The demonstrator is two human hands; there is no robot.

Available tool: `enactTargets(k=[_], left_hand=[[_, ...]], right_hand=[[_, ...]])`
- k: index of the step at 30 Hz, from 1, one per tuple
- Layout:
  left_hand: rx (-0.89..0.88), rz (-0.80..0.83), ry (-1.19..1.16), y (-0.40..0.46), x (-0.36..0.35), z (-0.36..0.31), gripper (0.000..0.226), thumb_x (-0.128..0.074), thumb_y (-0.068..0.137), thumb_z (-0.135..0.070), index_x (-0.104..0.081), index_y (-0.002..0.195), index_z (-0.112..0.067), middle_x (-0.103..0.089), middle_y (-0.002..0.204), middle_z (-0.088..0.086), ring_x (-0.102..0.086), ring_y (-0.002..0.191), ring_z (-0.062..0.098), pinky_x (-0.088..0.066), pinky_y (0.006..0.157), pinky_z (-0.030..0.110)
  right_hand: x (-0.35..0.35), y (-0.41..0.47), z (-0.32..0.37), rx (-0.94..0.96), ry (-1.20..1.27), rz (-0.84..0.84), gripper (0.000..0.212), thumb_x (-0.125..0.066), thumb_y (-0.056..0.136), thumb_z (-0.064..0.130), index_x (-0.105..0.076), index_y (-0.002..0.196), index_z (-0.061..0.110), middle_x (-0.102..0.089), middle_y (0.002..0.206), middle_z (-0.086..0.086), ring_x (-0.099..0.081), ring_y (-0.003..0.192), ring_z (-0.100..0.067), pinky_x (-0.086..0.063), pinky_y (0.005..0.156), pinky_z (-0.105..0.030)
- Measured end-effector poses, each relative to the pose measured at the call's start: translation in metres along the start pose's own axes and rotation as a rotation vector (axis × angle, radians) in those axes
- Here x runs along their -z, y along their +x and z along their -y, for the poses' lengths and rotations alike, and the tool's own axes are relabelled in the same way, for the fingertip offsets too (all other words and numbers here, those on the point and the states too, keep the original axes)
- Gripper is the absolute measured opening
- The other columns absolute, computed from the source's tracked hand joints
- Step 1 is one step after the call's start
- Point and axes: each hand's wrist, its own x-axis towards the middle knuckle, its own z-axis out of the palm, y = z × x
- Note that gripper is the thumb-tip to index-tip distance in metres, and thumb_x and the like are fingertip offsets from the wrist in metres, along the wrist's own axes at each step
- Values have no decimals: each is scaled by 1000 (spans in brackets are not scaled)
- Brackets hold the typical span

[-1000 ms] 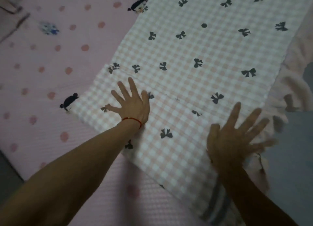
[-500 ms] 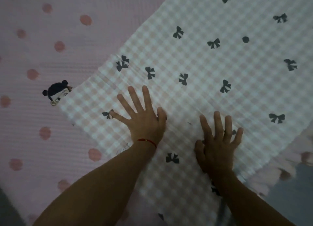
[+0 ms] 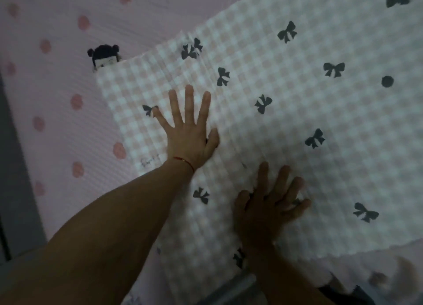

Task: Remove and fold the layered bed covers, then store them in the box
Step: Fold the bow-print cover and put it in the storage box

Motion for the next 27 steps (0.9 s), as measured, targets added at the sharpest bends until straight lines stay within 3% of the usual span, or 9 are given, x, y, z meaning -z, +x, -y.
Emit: enactTargets(k=[4, 10, 13, 16, 19, 21, 22, 24, 27], left_hand=[[17, 82, 33, 3, 9, -2, 73, -14, 98, -58, 5, 160, -25, 8, 168, 13, 9, 151, 45, -3, 106, 80], [154, 275, 90, 10, 25, -16, 75, -4, 91, -66, 25, 153, -36, 30, 163, 3, 27, 148, 39, 8, 107, 78], [235, 368, -77, -9, 45, -34, 68, -12, 99, -57, 23, 154, -36, 31, 162, 0, 27, 149, 36, 8, 112, 73], [134, 419, -190, -68, 59, -43, 64, -10, 103, -57, 16, 157, -35, 24, 165, -2, 21, 151, 33, 6, 119, 66], [91, 295, -212, -141, 60, -32, 60, -14, 105, -51, -1, 160, -32, 2, 169, 2, 3, 155, 31, -2, 121, 63], [182, 185, -169, -180, 55, -21, 58, -18, 105, -48, -11, 159, -30, -8, 168, 8, -6, 154, 32, -8, 122, 62], [276, 138, -170, -196, 49, -13, 58, -21, 104, -48, -12, 158, -29, -10, 166, 11, -8, 153, 34, -11, 122, 61], [521, 76, -318, -218, 42, -2, 63, -30, 101, -53, -15, 156, -26, -22, 160, 18, -23, 147, 40, -26, 117, 60], [864, 100, -861, -227, 39, 9, 73, -43, 91, -67, -32, 149, -24, -55, 140, 9, -55, 126, 35, -47, 104, 51]], right_hand=[[6, 1, -2, 33, 38, 26, 68, -39, 97, 45, -24, 161, 26, -14, 168, -16, -9, 154, -44, -12, 113, -74], [11, -2, -3, 66, 41, 62, 70, -33, 98, 47, -19, 162, 24, -10, 168, -18, -6, 154, -45, -6, 115, -73], [19, -3, -12, 103, 49, 89, 66, -28, 100, 50, -24, 160, 25, -15, 168, -17, -13, 153, -43, -7, 117, -69], [34, -5, -33, 216, 139, 131, 59, -28, 100, 55, -32, 156, 36, -15, 169, -8, -12, 154, -35, -4, 119, -62], [67, 14, -49, 103, 376, 344, 33, -32, 101, 48, -55, 124, 52, -29, 163, 8, -18, 150, -21, -7, 120, -56], [87, 37, -62, -61, 658, 446, 27, -42, 97, 42, -64, 83, 46, -61, 131, 8, -51, 128, -21, -23, 116, -57], [96, 46, -68, -91, 766, 468, 28, -46, 93, 43, -67, 75, 42, -67, 111, 11, -64, 110, -21, -33, 110, -58], [104, 51, -79, 74, 756, 464, 26, -48, 91, 47, -74, 90, 42, -70, 109, 13, -68, 101, -17, -45, 103, -57], [111, 24, -80, 688, 478, 473, 39, -41, 95, 47, -65, 125, 37, -55, 142, 11, -45, 132, -13, -36, 111, -52]])
